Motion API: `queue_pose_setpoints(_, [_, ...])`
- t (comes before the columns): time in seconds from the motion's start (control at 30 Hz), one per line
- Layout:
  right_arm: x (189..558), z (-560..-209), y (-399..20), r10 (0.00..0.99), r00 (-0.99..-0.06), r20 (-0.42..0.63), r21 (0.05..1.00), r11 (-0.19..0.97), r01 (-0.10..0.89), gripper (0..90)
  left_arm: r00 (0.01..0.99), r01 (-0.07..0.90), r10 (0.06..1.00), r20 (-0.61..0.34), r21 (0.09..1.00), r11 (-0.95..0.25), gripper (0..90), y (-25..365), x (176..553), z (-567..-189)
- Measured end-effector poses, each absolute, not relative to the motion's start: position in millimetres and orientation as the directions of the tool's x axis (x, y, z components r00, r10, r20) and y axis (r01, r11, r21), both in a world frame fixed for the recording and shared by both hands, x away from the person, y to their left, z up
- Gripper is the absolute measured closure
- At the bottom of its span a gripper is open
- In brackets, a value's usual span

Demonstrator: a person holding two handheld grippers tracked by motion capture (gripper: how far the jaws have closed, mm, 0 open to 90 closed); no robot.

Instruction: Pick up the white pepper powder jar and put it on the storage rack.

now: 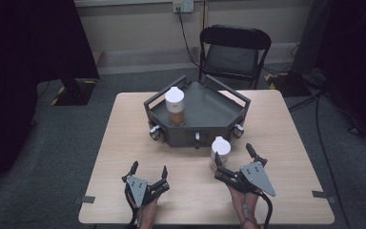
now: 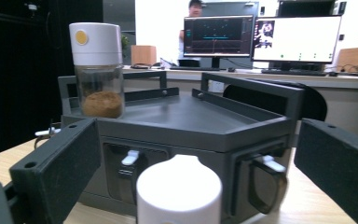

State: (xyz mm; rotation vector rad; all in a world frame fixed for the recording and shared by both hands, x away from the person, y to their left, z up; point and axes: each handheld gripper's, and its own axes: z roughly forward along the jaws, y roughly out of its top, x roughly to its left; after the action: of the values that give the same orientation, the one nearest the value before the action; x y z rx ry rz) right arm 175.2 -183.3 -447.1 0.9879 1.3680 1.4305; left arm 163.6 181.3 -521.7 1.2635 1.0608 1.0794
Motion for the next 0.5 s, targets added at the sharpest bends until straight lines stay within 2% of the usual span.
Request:
queue_pose_setpoints(0.2, [184,-448,-176,0.955,-0.294,-0.034,0.998,0.016,-0.064,0.4,0.179,-0.025,0.984,-0.008,1.0,0.012,0.1,181,164,-522])
queue_pose_setpoints(0.5, [195,-451,-167,0.953,-0.299,-0.048,0.999,0.053,0.008,3.5,0.179,-0.025,0.984,-0.008,1.0,0.012,0.1,181,164,-522])
